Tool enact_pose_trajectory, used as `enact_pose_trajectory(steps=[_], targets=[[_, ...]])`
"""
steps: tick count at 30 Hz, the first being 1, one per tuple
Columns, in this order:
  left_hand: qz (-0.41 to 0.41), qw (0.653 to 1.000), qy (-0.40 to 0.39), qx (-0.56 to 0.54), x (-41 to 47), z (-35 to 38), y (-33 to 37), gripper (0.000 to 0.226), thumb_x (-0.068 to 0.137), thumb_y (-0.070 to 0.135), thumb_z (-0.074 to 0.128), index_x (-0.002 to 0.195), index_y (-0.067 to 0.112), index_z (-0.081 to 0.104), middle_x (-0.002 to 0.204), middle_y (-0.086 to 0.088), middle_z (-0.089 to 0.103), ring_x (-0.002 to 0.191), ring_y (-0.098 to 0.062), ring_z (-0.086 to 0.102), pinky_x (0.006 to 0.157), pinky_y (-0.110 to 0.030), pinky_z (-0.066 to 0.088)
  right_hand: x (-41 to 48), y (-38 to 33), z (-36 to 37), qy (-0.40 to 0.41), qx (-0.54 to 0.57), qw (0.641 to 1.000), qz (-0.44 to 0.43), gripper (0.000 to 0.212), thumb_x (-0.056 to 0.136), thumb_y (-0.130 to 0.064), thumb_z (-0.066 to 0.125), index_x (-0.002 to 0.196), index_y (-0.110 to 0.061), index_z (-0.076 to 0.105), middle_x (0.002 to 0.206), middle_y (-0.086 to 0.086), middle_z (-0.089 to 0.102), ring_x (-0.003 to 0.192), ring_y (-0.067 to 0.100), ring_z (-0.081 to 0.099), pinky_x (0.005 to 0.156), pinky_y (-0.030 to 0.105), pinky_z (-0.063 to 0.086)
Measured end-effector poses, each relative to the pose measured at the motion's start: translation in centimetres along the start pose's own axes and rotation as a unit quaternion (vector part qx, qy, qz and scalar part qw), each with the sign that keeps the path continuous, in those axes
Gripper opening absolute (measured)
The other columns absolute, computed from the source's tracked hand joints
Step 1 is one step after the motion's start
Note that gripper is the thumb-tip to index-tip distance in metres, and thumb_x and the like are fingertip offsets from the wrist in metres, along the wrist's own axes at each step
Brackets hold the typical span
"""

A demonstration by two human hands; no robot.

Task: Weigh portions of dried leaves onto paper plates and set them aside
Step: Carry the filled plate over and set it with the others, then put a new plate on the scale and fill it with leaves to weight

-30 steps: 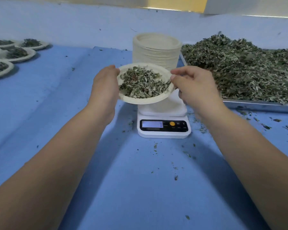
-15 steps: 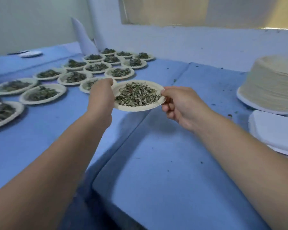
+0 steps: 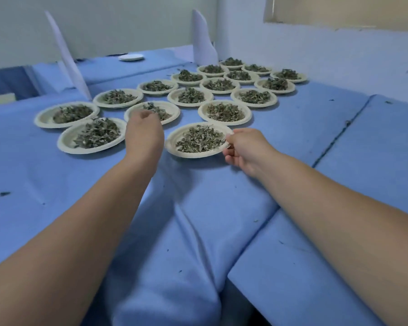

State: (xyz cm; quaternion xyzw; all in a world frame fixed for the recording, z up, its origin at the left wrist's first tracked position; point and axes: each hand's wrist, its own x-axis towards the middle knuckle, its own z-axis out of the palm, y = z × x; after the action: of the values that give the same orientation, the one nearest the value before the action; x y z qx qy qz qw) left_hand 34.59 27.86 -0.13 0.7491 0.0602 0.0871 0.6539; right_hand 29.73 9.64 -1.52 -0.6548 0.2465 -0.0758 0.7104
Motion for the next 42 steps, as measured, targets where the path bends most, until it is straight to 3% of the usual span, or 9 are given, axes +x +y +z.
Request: enact_pose_trajectory(steps=[11,14,17,23,27,32,36,38,42], targets=[[0.117,0.986,-0.094,0.075,-3.1,3.8,0.9,0.04,0.097,0.016,0.044,0.135,0.016,0.055,0.134,0.001,0.06,0.121,-0.02,0.057,0.108,-0.04,0.044,0.9,-0.3,1.1,-0.051,-0.019,0.998,0.036,0.018,0.101,-0.009,0.051,0.117,-0.002,0.054,0.093,0.017,0.063,0.056,0.019,0.07,0.046,0.026,0.054],[0.195,0.967,-0.123,0.112,-5.7,6.0,1.5,0.041,0.097,0.016,0.046,0.138,0.015,0.053,0.136,-0.002,0.061,0.123,-0.019,0.055,0.103,-0.032,0.041,-0.9,-1.2,-1.5,-0.065,-0.053,0.996,0.003,0.014,0.095,-0.011,0.055,0.105,-0.007,0.065,0.085,0.015,0.07,0.055,0.018,0.07,0.048,0.025,0.053],[0.254,0.945,-0.172,0.116,-9.3,9.4,2.9,0.042,0.098,0.015,0.043,0.138,0.014,0.053,0.139,-0.002,0.059,0.127,-0.016,0.051,0.097,-0.024,0.035,-3.3,-2.5,-4.8,-0.064,-0.052,0.996,-0.041,0.017,0.085,-0.007,0.055,0.084,-0.013,0.07,0.071,0.009,0.068,0.064,0.02,0.067,0.056,0.03,0.057],[0.252,0.932,-0.257,0.047,-18.0,18.0,6.2,0.038,0.1,0.018,0.041,0.136,0.017,0.055,0.139,0.002,0.059,0.128,-0.015,0.051,0.098,-0.026,0.035,-8.3,-3.5,-16.4,0.031,-0.047,0.996,-0.074,0.032,0.083,-0.002,0.048,0.105,0.003,0.071,0.1,0.026,0.073,0.085,0.036,0.074,0.077,0.044,0.063],[0.27,0.898,-0.345,0.036,-25.6,24.0,7.4,0.039,0.1,0.019,0.042,0.138,0.018,0.052,0.141,0.002,0.058,0.129,-0.017,0.053,0.107,-0.032,0.04,-13.2,-2.3,-26.3,0.107,-0.02,0.989,-0.102,0.026,0.085,-0.006,0.047,0.087,-0.008,0.073,0.08,0.017,0.071,0.072,0.026,0.068,0.071,0.041,0.063],[0.294,0.838,-0.458,0.032,-35.4,29.8,9.0,0.04,0.102,0.019,0.042,0.14,0.018,0.054,0.139,-0.001,0.057,0.124,-0.019,0.055,0.108,-0.034,0.041,-19.6,-0.4,-37.9,0.224,0.053,0.966,-0.117,0.016,0.097,-0.013,0.052,0.108,-0.01,0.063,0.072,0.007,0.072,0.06,0.022,0.069,0.052,0.029,0.054],[0.57,0.707,-0.403,0.116,-40.4,32.5,10.1,0.043,0.102,0.013,0.041,0.142,0.004,0.053,0.156,-0.011,0.045,0.144,-0.026,0.039,0.112,-0.031,0.029,-24.7,1.4,-45.0,0.335,0.041,0.932,-0.133,0.017,0.1,-0.014,0.051,0.109,-0.009,0.064,0.083,0.008,0.077,0.064,0.023,0.073,0.049,0.028,0.054],[0.681,0.608,-0.375,0.159,-41.8,33.8,10.5,0.049,0.102,0.012,0.04,0.149,0.002,0.044,0.164,-0.013,0.032,0.153,-0.028,0.026,0.12,-0.031,0.016,-26.6,2.3,-47.4,0.408,-0.003,0.901,-0.149,0.015,0.097,-0.012,0.051,0.101,-0.015,0.066,0.083,0.005,0.077,0.063,0.02,0.073,0.048,0.028,0.055],[0.698,0.587,-0.351,0.212,-43.6,36.8,12.5,0.052,0.1,0.006,0.045,0.152,0.005,0.039,0.163,-0.013,0.032,0.151,-0.028,0.027,0.12,-0.033,0.019,-28.6,4.0,-51.5,0.509,-0.288,0.799,-0.141,0.011,0.093,-0.021,0.057,0.096,-0.025,0.067,0.078,-0.007,0.071,0.068,0.011,0.065,0.056,0.023,0.048]])
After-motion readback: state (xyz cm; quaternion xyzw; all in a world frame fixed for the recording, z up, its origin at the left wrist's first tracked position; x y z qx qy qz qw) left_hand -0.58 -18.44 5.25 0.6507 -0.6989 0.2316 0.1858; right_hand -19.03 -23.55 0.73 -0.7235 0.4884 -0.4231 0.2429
